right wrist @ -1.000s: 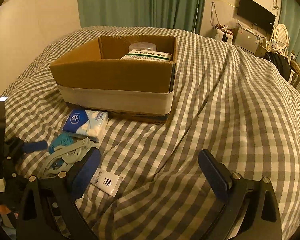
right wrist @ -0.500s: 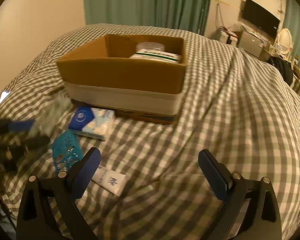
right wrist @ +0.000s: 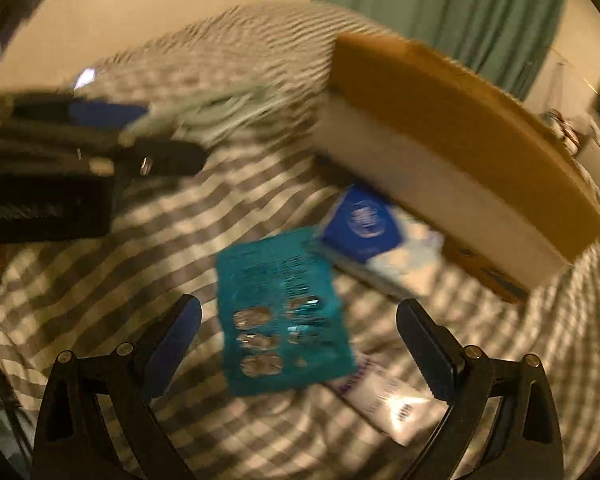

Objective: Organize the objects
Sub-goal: 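Grasp the teal blister pack with the right gripper while the left gripper holds the clip, then drop the clip and blister pack into the cardboard box from both grippers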

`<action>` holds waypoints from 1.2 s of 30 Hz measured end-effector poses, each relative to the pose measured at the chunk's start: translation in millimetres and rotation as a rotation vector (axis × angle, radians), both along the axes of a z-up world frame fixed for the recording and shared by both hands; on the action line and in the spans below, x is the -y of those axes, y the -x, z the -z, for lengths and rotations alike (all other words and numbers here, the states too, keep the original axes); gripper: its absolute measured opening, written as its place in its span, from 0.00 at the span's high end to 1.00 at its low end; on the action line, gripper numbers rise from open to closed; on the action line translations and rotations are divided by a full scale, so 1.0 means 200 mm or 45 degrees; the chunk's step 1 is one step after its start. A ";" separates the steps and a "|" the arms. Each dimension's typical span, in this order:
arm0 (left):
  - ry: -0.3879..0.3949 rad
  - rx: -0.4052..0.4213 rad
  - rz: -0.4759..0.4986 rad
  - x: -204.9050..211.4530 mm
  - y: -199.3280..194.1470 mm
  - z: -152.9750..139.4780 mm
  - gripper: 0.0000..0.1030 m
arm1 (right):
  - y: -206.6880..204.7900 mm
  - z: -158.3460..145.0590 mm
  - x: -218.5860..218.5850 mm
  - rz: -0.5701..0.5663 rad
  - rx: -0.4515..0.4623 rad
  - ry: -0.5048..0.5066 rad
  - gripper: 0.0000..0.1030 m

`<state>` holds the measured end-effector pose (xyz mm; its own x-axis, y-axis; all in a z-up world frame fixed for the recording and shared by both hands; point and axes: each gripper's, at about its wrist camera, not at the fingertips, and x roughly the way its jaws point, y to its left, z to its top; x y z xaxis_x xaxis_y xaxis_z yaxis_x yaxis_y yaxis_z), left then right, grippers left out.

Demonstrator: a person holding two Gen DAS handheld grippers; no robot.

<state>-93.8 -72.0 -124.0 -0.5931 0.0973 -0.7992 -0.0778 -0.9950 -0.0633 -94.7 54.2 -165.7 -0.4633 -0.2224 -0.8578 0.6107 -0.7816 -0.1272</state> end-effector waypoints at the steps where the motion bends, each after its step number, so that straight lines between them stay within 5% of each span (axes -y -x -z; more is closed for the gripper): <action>1: -0.001 -0.001 0.003 0.00 0.00 0.00 0.35 | 0.00 0.02 0.01 -0.011 0.009 -0.010 0.04; 4: -0.002 -0.003 0.009 0.00 0.00 0.01 0.35 | 0.01 0.07 0.04 -0.018 0.044 -0.036 0.05; 8: -0.004 -0.005 0.009 0.00 0.00 0.01 0.35 | -0.02 0.07 0.04 -0.047 0.062 -0.040 0.33; 14: -0.020 -0.005 0.015 -0.01 -0.01 -0.02 0.35 | -0.08 -0.01 -0.01 -0.032 0.006 -0.021 0.33; 25: -0.014 -0.162 0.050 -0.10 -0.02 -0.29 0.35 | -0.18 -0.50 -0.37 0.139 -0.280 0.111 0.33; 36: -0.038 -0.286 0.129 -0.31 0.30 -0.54 0.35 | 0.09 -0.90 -0.49 0.245 -0.539 0.155 0.33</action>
<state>-154.0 -9.5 -15.9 -0.7416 0.1868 -0.6443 -0.1928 -0.9793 -0.0620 -113.1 152.0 13.5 -0.8088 -0.1854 -0.5581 0.3676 -0.9002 -0.2336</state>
